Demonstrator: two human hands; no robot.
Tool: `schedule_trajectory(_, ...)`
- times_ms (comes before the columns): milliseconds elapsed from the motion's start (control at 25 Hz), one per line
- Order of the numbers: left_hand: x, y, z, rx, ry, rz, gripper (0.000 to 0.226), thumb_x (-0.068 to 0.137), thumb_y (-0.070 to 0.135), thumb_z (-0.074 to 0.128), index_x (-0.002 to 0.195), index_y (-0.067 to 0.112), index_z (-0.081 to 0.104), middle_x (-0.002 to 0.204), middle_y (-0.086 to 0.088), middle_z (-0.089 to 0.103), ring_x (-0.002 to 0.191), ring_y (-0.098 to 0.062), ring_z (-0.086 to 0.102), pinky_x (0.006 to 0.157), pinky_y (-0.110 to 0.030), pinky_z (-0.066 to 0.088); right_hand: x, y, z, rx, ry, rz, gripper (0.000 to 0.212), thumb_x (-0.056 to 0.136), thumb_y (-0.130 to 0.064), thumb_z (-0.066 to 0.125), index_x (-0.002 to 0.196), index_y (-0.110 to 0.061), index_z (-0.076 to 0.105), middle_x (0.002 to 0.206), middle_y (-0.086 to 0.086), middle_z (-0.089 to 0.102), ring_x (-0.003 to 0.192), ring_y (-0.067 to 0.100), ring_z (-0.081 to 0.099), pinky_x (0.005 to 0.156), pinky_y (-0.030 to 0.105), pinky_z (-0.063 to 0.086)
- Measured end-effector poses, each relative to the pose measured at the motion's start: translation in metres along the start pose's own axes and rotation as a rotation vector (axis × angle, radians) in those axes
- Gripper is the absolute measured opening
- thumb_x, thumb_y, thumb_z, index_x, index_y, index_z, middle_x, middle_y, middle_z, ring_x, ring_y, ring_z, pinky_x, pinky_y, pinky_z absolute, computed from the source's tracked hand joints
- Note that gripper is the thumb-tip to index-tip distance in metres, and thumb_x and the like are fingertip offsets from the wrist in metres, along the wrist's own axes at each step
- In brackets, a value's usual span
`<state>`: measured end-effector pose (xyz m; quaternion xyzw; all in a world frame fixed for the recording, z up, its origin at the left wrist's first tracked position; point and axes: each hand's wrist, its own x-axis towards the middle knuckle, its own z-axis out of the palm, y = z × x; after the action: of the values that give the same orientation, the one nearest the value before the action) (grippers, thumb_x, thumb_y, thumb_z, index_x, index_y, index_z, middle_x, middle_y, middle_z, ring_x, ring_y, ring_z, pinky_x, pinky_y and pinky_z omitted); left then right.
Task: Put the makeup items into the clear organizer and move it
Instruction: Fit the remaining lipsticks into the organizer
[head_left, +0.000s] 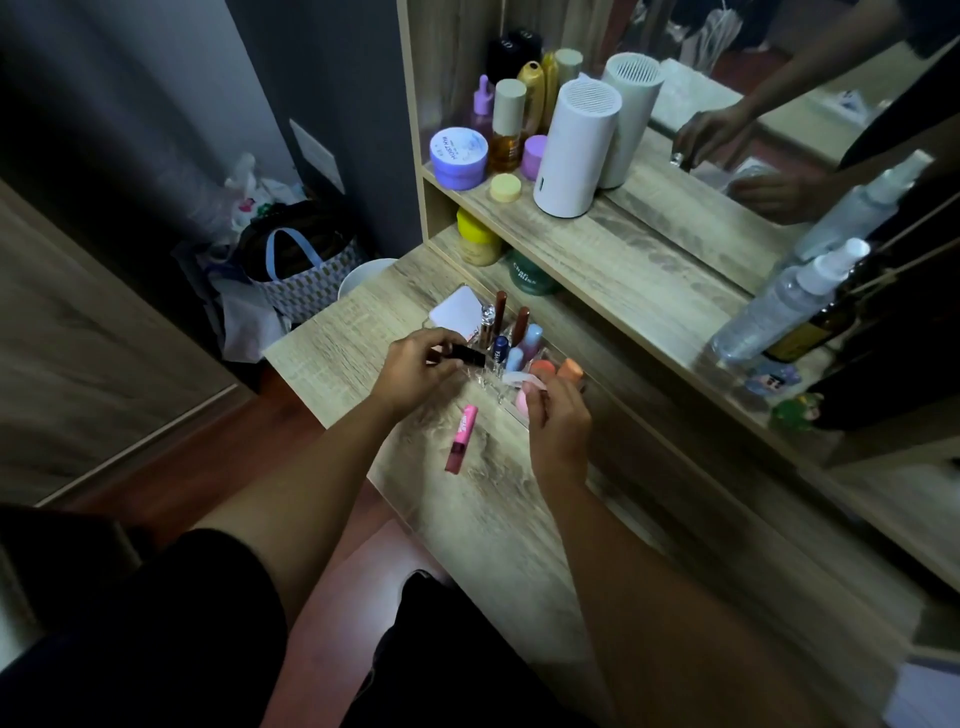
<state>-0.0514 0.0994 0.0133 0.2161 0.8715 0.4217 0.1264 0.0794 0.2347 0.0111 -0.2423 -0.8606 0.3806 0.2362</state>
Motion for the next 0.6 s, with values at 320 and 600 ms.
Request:
schedule_trajectory(320,0.013,0.006,0.008,0.227,-0.142,0.142,0.028,0.077,0.013,0.069,0.104,0.019,0.069,0.097,-0.013,0.067,0.088,-0.023,0.060,0.079,-0.024,0.042,0.009,0.001,0.013,-0.041,-0.132,-0.009,0.023,0.092,-0.008,0.056,0.112,0.000,0.062,0.112,0.021,0.065,0.106,0.033,0.060,0.081,0.026,0.045)
schedule_trajectory(600,0.013,0.012,0.029,-0.023,-0.054,-0.081,0.036,0.071,0.012,0.075,0.099,0.014,0.052,0.087,-0.013,0.072,0.077,-0.023,0.067,0.076,-0.031,0.055,0.017,0.000,0.022,0.023,-0.092,0.098,0.022,0.087,-0.004,0.060,0.108,-0.002,0.064,0.095,0.018,0.070,0.085,0.023,0.066,0.069,0.021,0.044)
